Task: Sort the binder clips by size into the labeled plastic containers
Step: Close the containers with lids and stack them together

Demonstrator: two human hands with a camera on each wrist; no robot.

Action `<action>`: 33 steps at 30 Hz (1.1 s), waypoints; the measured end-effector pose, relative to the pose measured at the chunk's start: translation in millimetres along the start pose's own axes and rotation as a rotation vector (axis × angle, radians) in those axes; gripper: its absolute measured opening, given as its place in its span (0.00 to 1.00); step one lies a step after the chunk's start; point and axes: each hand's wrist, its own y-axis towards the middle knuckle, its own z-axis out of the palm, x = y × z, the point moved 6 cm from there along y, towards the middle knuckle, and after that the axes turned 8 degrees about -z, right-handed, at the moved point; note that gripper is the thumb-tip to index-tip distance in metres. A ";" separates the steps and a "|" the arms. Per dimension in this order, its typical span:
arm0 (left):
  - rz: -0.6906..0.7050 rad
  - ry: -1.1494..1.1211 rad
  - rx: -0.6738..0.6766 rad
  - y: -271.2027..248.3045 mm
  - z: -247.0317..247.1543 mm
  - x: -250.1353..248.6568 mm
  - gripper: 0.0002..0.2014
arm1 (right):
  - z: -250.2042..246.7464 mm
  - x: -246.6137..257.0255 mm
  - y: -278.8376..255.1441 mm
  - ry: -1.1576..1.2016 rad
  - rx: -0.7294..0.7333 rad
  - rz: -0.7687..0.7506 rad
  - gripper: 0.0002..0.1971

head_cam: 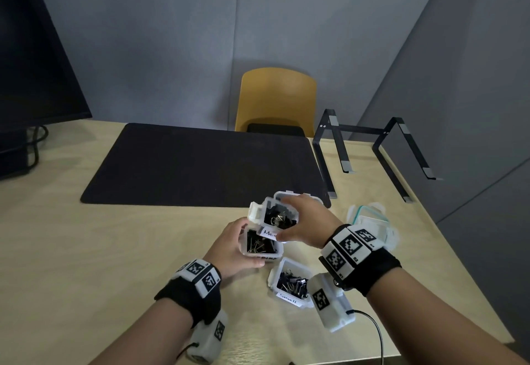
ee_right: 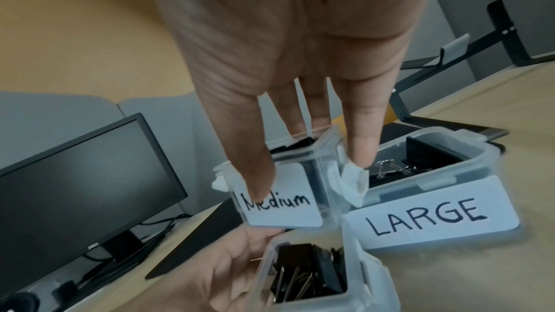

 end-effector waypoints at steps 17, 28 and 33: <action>-0.012 -0.114 0.071 0.7 -3.5 7.7 0.21 | 28.2 23.3 10.7 -0.234 0.159 -0.096 0.39; 0.006 -0.129 0.064 -1.2 -5.7 6.0 0.23 | 30.7 15.1 9.2 -0.088 0.123 -0.060 0.40; 0.006 -0.082 0.044 -1.2 -7.0 6.3 0.21 | 32.6 19.6 8.2 -0.142 0.142 -0.077 0.39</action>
